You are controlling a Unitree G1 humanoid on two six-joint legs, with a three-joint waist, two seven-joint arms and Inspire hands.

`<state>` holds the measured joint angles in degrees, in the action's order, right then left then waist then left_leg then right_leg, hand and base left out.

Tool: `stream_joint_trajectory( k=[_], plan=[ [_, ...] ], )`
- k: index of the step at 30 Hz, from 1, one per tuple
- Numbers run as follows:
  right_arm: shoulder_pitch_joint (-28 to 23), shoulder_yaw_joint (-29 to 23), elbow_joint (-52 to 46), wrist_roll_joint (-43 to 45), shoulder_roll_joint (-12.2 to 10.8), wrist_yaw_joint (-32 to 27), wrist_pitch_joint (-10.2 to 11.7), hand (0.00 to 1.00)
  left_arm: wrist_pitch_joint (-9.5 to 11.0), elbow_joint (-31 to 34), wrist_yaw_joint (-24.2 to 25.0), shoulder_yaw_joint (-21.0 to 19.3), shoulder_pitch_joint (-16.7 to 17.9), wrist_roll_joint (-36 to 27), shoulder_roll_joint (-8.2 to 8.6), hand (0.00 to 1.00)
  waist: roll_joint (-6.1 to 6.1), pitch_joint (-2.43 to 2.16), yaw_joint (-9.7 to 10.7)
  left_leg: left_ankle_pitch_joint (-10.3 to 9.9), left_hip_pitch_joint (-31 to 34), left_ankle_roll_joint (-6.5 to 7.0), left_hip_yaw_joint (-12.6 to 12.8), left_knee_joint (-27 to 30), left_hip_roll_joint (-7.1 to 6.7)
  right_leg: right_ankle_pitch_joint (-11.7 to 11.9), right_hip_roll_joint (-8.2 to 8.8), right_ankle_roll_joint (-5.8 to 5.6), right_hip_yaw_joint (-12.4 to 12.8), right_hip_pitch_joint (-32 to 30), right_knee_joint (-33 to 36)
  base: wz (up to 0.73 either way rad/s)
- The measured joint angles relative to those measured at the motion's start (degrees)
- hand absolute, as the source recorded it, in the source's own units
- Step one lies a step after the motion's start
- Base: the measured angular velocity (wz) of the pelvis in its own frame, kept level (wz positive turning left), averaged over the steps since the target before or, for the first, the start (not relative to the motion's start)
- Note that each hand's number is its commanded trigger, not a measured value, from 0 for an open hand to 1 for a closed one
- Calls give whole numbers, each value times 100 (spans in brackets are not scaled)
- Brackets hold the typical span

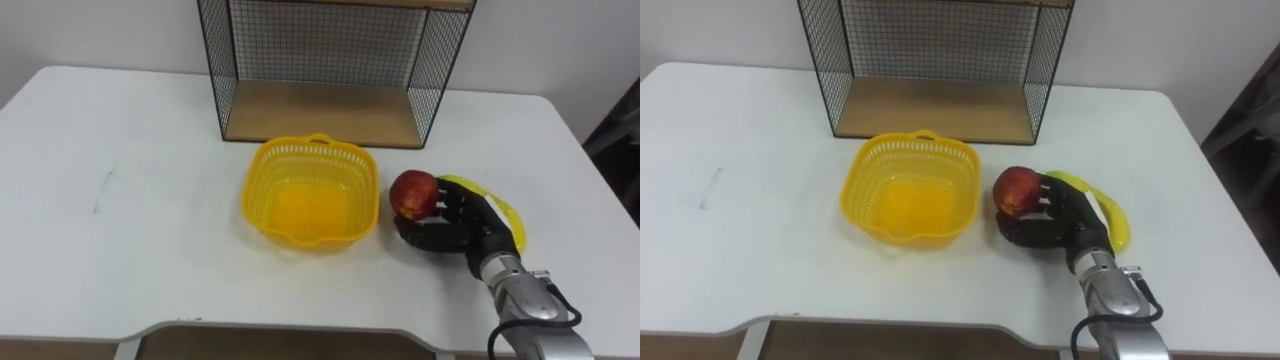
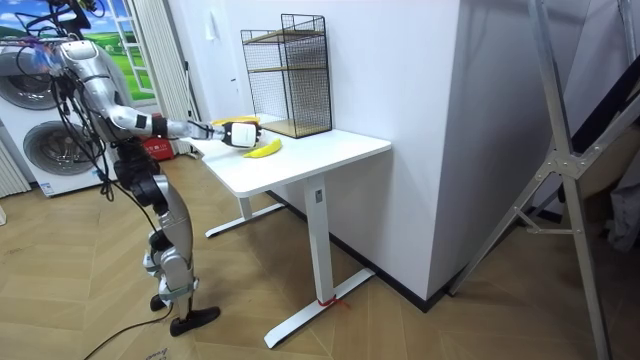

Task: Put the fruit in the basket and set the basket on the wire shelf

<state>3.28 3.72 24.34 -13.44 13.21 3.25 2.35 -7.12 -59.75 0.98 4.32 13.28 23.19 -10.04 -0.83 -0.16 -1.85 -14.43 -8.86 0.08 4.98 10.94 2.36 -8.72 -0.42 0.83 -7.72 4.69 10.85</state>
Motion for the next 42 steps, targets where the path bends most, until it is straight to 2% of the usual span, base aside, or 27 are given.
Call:
stream_joint_trajectory(
  k=[3, 12, 15, 20, 25, 26, 27, 28, 29, 37, 42],
  plan=[
    [9, 0, -129, 1, 0, -6, 0, 100, 0, 0, -6, 0, -3, 0, 0, 0, 7, 6, -15, 1, 7, 0, -10, 2, 0, -1, 8, 0, -20, 0, 0, 0],
    [14, 0, -729, 15, 9, 179, -74, 100, 24, -3, 2, -18, -13, -1, 0, 0, -78, 16, -109, 3, 38, 1, 2, 11, -6, -16, 23, -5, 1, -76, 83, -2],
    [133, 12, -876, 16, 13, 188, -73, 100, 132, -51, 2, -14, -47, -7, -1, 0, -101, 39, -175, 3, 25, 1, 13, 31, -7, -16, 14, -5, 43, -47, 75, 1],
    [143, 114, -1659, 236, 3, 161, -72, 100, 127, -92, 3, -13, -42, -111, -11, 0, -130, 77, -195, 2, 63, 1, -11, 27, -9, -18, 12, -7, 12, -78, 70, 1],
    [258, 251, -1938, 783, 3, 178, -72, 100, 129, -98, 3, 38, -85, -99, -8, 0, -181, 43, -218, 2, 185, 0, -36, 52, -9, -14, 17, -3, -18, -178, 80, 3],
    [284, 257, -1962, 933, 3, 176, -72, 87, 129, -145, 3, 37, -120, -99, -8, 0, -185, 41, -266, 2, 195, 0, -36, 56, -8, -13, 16, -1, -19, -186, 81, 0],
    [285, 257, -1967, 972, 3, 175, -72, 62, 130, -189, 3, 37, -152, -99, -8, 0, -184, 38, -283, 2, 194, 0, -36, 56, -8, -13, 16, -1, -19, -185, 81, 0],
    [286, 271, -1968, 1041, 4, 174, -72, 35, 127, -243, 3, 38, -199, -105, -8, 0, -185, 37, -307, 2, 194, 0, -37, 55, -7, -13, 16, -1, -23, -184, 81, 0],
    [286, 307, -1967, 1133, 5, 174, -72, 0, 127, -272, 2, 40, -234, -105, -7, 0, -186, 37, -314, 2, 196, 0, -40, 55, -6, -13, 16, -1, -28, -183, 81, 0],
    [287, 433, -1970, 1535, 3, 193, -73, 0, 123, -339, 3, 38, -254, -103, -9, 0, -159, 54, -326, 2, 202, 0, -40, 40, -4, -12, 14, -1, -37, -187, 87, 0],
    [287, 432, -2061, 1622, 5, 201, -80, 0, 119, -330, 3, 38, -252, -106, -12, 0, -201, 27, -329, 2, 202, 0, -27, -3, -4, -13, 14, -1, -30, -190, 88, 0]
  ],
)
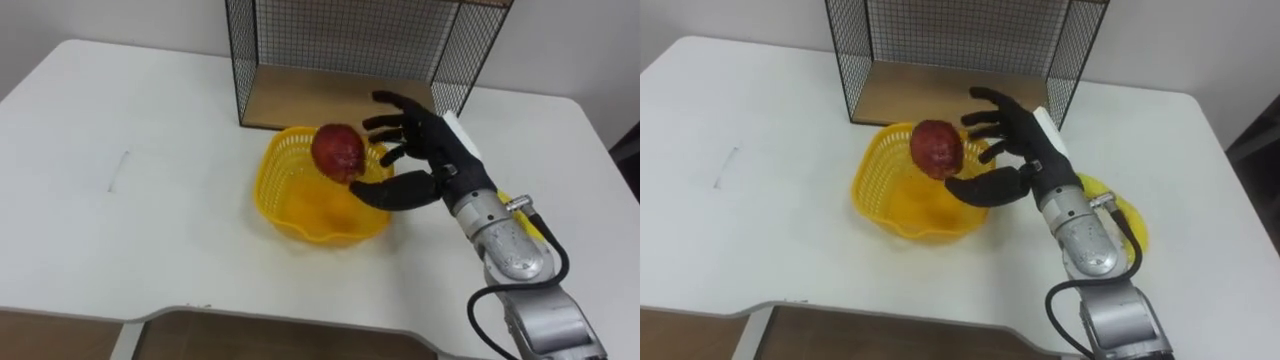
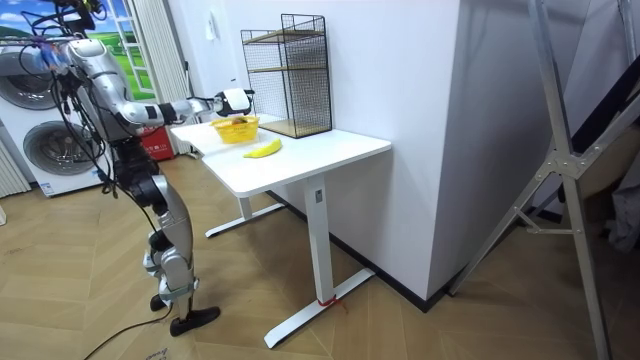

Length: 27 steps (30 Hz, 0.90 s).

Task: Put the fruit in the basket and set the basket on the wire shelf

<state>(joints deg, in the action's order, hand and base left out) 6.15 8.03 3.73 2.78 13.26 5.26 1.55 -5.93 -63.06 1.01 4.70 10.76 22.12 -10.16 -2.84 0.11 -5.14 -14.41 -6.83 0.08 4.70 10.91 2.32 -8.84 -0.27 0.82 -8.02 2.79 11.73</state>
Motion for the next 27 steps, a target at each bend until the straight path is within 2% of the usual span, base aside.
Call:
stream_joint_trajectory(
  k=[5, 12, 27],
  plan=[
    [0, 2, 1, -9, 0, -2, -18, 0, 0, -1, 0, 0, -3, 0, -11, 0, -76, -25, -2, 0, -14, 0, 0, 32, 0, 0, 1, 0, -3, 7, 0, 0],
    [0, 207, 1, 219, -1, -4, -48, 0, 0, 0, 0, 1, 2, -1, -41, 0, -59, -8, 3, 0, -28, 0, 4, -12, 3, 1, -1, 0, -1, 15, 3, 0],
    [-2, 212, 11, 220, -1, 47, -153, 0, -1, 1, -1, 0, -10, 0, -57, 0, -32, 21, 15, 0, -53, 0, 1, -23, 1, 0, 0, -1, -8, 26, -6, 0]
  ],
)
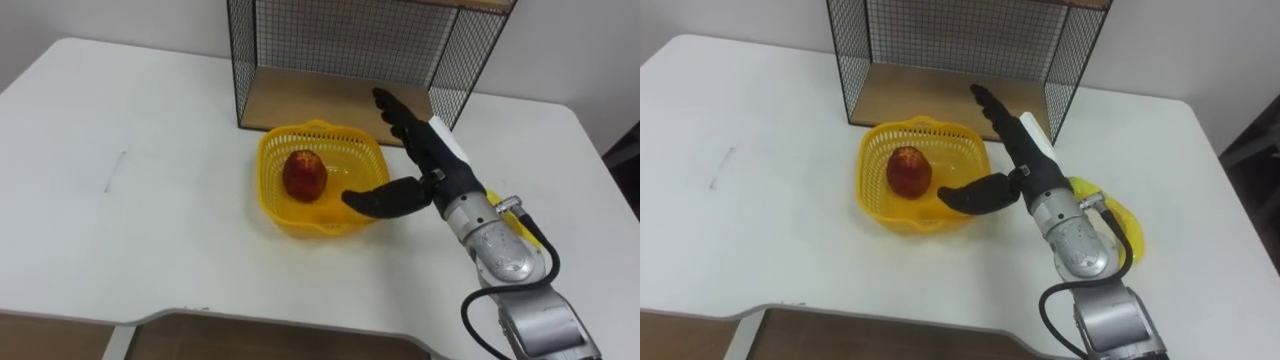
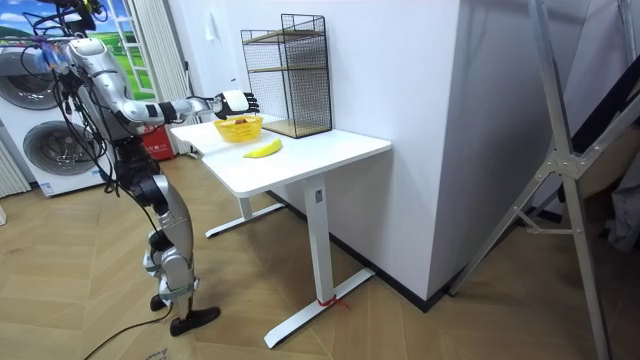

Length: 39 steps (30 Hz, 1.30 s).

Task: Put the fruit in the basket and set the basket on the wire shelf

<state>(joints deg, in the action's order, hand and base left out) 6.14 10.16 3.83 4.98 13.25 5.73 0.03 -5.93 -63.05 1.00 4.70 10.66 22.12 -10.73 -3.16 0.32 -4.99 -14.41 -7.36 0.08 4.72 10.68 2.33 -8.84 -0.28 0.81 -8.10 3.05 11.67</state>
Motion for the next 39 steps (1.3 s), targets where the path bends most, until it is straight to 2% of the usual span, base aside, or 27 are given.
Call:
stream_joint_trajectory(
  k=[10, 15, 20, 25, 30, 34, 39],
  plan=[
    [0, -82, -1, -269, 37, -13, 0, 0, 8, 8, 0, -11, 14, 8, 2, 0, 15, 9, 30, -1, 18, 0, -16, 9, 0, 0, 2, 1, -4, 2, 4, 0],
    [17, -720, -3, -597, 63, -170, 6, 0, 12, -1, 2, -198, 23, 1, -4, 0, -14, -5, 72, 0, 16, 0, -14, 39, -3, 0, 6, 1, -10, -12, 7, 0],
    [70, -1375, -9, -900, 213, -583, 22, 0, 16, 11, 1, -448, 138, 8, -9, 0, -30, -16, 305, 0, 7, 1, -9, 16, -3, -1, 1, -1, 11, -7, 0, -1],
    [65, -1571, -8, -900, 298, -832, 22, 0, 14, 13, 0, -454, 169, 6, -10, 0, -25, -13, 479, 0, -8, 1, 26, 23, -1, -1, -2, -1, 45, -9, 4, -3],
    [40, -1734, 0, -929, 330, -1092, 22, 0, 12, 23, -1, -469, 181, 5, -11, 0, -37, -21, 501, 0, -38, 1, 80, 20, -3, -1, -7, -1, 96, -8, 9, -5],
    [36, -1767, 401, -927, 526, -1320, 22, 0, 12, 131, -33, -536, 263, -2, -18, 0, -93, -51, 512, 1, -96, 1, 86, -2, 2, -2, -11, -2, 90, 42, -5, 0],
    [35, -1832, 795, -964, 534, -1437, 17, 0, 6, 280, -33, -580, 422, -1, -31, 0, -124, -46, 542, 0, -150, 1, 113, -27, 3, -6, -9, -8, 97, 90, -16, 0]
  ],
)
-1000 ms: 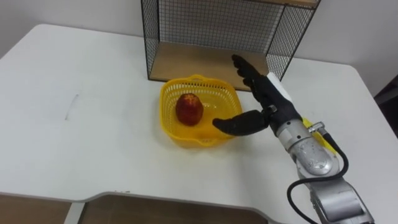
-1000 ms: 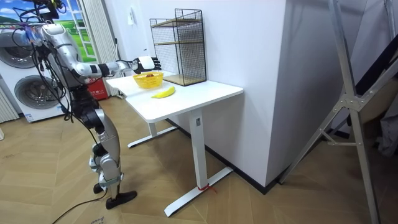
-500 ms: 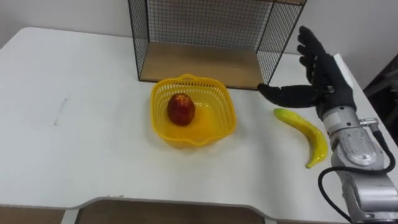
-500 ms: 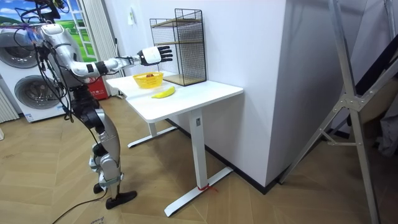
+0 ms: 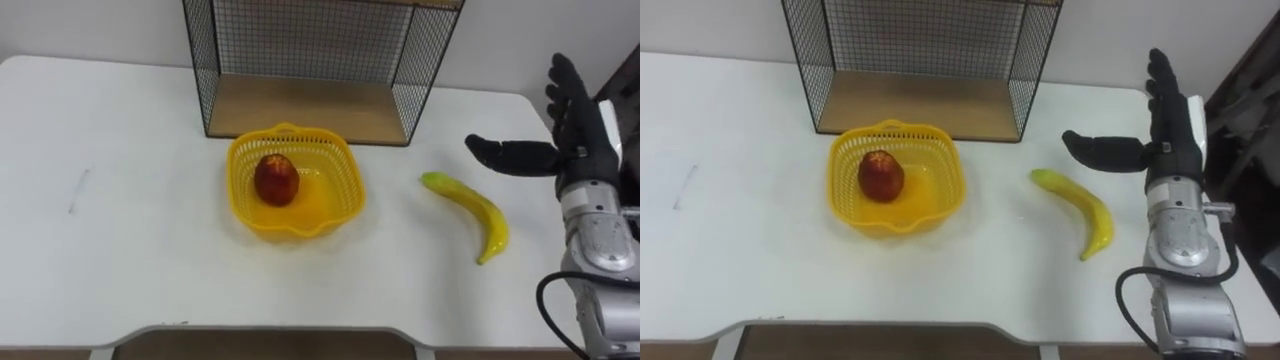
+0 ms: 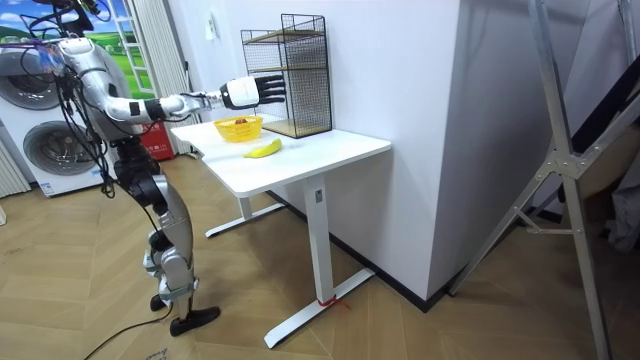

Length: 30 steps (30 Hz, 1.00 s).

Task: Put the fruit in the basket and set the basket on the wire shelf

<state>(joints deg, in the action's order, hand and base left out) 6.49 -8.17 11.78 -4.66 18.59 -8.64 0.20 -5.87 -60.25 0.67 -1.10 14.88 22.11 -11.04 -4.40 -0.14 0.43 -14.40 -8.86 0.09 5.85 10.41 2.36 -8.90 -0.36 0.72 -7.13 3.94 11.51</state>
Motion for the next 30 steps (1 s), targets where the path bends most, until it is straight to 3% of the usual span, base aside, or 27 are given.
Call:
stream_joint_trajectory(
  k=[7, 15, 18, 22, 30],
  plan=[
    [1, 0, 387, -71, 0, 13, -35, 0, -6, 90, 31, -85, 96, -3, -40, 0, -18, 1, 75, 0, -6, 0, 6, -1, 1, -2, 1, -3, -3, -3, 9, 0],
    [1, 42, 456, 321, 1, 254, -36, 0, -5, 143, 31, -91, 42, -3, -55, 0, -90, 37, 53, 0, 15, 0, 6, 4, 3, -2, 3, -3, -16, -15, 6, 0],
    [1, 122, 598, 371, 2, 389, -56, 0, -18, 177, 31, -90, 29, -2, -80, 0, -121, 30, -3, 0, 19, 0, 3, 9, 4, -2, 6, -2, -36, -17, 5, 0],
    [-1, 272, 837, 885, 3, 735, -215, 0, -103, 305, 33, -91, 20, 0, -111, 0, -147, 13, -70, 0, 42, 0, -39, 27, 0, -2, 21, -2, -85, -12, 5, 5],
    [31, 446, 1552, 1879, 14, 1154, -312, 0, -141, 339, 33, -104, -5, 9, -144, 0, -102, 14, -227, 0, 59, 0, -56, 31, -1, -1, 22, -1, -101, -20, 13, 1]
  ],
)
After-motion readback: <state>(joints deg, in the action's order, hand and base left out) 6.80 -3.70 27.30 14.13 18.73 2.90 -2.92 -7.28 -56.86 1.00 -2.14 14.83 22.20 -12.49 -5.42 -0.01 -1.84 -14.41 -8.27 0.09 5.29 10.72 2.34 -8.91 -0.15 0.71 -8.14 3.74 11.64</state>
